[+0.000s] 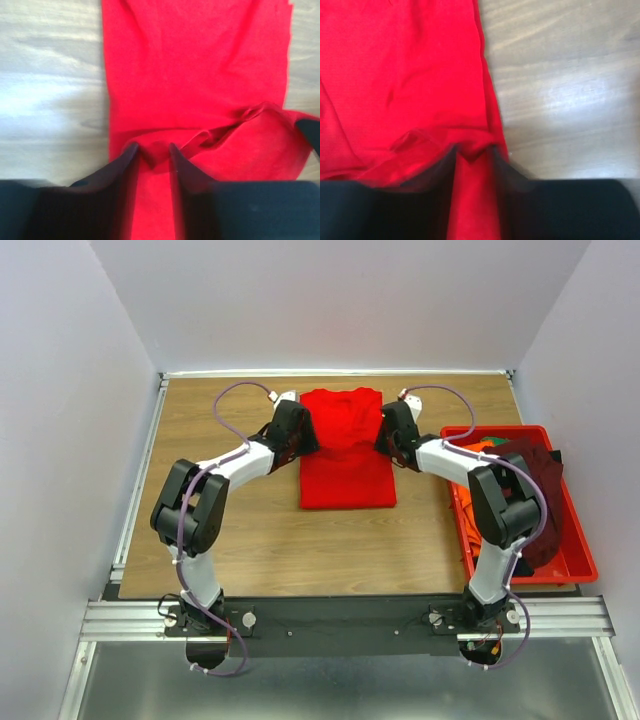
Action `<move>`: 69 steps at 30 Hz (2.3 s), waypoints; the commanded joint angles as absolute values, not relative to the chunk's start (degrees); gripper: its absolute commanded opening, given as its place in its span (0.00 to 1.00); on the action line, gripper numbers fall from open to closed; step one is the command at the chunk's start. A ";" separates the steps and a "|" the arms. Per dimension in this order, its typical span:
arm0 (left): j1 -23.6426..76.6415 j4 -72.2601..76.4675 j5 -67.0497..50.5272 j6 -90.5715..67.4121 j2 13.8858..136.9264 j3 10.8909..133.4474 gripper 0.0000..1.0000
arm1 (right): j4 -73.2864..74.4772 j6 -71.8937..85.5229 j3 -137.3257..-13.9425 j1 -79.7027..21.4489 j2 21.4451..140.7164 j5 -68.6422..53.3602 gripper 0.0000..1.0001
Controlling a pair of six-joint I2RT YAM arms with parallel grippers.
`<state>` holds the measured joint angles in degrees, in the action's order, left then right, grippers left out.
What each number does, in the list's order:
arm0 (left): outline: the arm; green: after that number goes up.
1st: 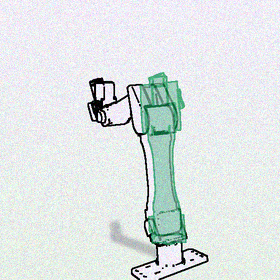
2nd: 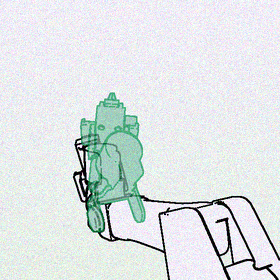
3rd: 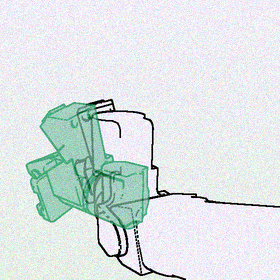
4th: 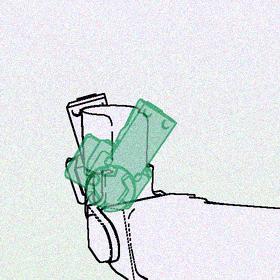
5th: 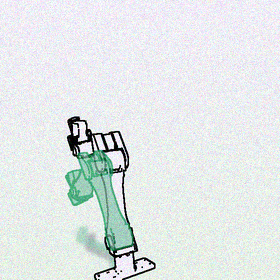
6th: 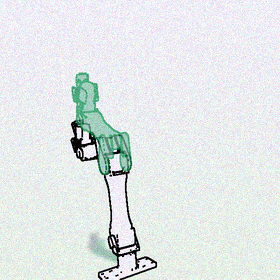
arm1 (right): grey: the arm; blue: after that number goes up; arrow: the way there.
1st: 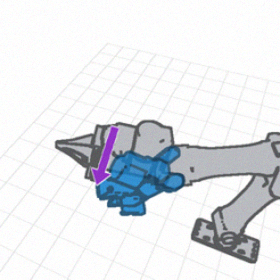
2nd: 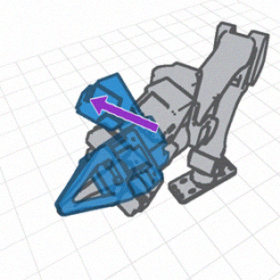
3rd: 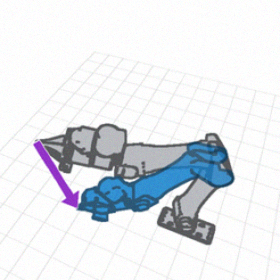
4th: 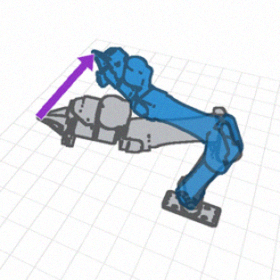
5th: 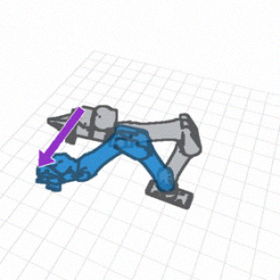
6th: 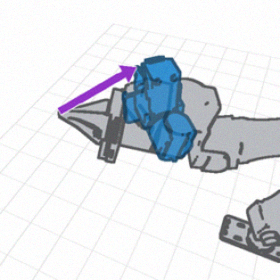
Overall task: Fold and stack the t-shirts
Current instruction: Fold the tshirt
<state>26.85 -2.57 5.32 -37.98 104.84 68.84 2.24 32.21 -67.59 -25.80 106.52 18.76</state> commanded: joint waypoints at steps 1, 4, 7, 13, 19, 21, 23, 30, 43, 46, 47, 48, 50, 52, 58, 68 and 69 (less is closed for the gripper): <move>25.23 -0.35 2.55 -34.10 103.98 70.66 0.88 | 1.14 28.57 -71.71 -24.26 108.20 14.24 0.58; 24.70 1.05 2.46 -34.01 99.50 69.17 0.90 | 2.11 26.90 -71.89 -24.17 105.13 13.80 0.87; 24.87 0.97 1.50 -35.24 96.16 67.50 0.80 | 5.87 27.42 -71.29 -24.08 102.06 13.10 0.88; 28.03 0.70 1.93 -38.23 96.24 65.30 0.12 | 6.24 30.06 -65.75 -26.36 99.31 10.55 0.59; 29.27 0.09 1.85 -39.29 101.86 66.62 0.00 | 6.85 29.45 -66.97 -26.89 103.00 12.04 0.54; 29.27 -2.09 2.80 -38.94 104.66 68.89 0.00 | 7.38 29.01 -69.15 -26.89 105.45 12.22 0.54; 29.27 -3.08 3.34 -38.41 106.79 70.93 0.00 | 8.26 28.48 -70.93 -26.89 107.05 12.65 0.54; 28.74 -9.21 5.80 -35.95 117.66 84.25 0.00 | 10.28 25.23 -79.97 -26.54 114.78 14.94 0.53; 26.81 -8.80 3.43 -31.91 121.21 91.59 0.02 | 10.72 23.55 -86.57 -24.87 119.89 13.88 0.54; 26.81 -6.15 2.99 -31.11 116.99 90.18 0.14 | 10.81 22.41 -86.75 -24.87 117.52 14.50 0.55; 26.81 -5.89 2.99 -30.59 116.11 90.09 0.20 | 10.81 22.33 -86.57 -24.87 116.64 14.94 0.56; 26.81 -5.54 3.25 -30.67 114.19 88.96 0.25 | 10.81 22.15 -86.40 -24.87 115.76 15.12 0.58; 26.81 -4.84 4.13 -31.20 111.98 87.37 0.34 | 10.72 22.15 -85.35 -24.87 112.86 15.73 0.60; 26.81 -4.57 5.62 -32.16 108.64 84.12 0.35 | 10.81 22.41 -83.25 -24.87 109.62 16.78 0.63; 26.81 -5.97 10.98 -37.70 101.26 73.84 0.04 | 10.81 24.52 -76.04 -24.79 103.28 17.67 0.60; 26.81 -6.33 11.42 -38.67 106.16 71.71 0.00 | 10.81 25.14 -73.91 -24.79 106.69 19.42 0.44; 26.81 -6.42 11.34 -38.58 108.35 73.20 0.00 | 10.81 24.70 -74.61 -24.87 107.83 19.51 0.40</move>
<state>26.83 -6.15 9.58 -37.87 104.20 70.85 10.04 24.56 -73.25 -25.04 104.33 17.15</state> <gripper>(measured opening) 0.004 0.435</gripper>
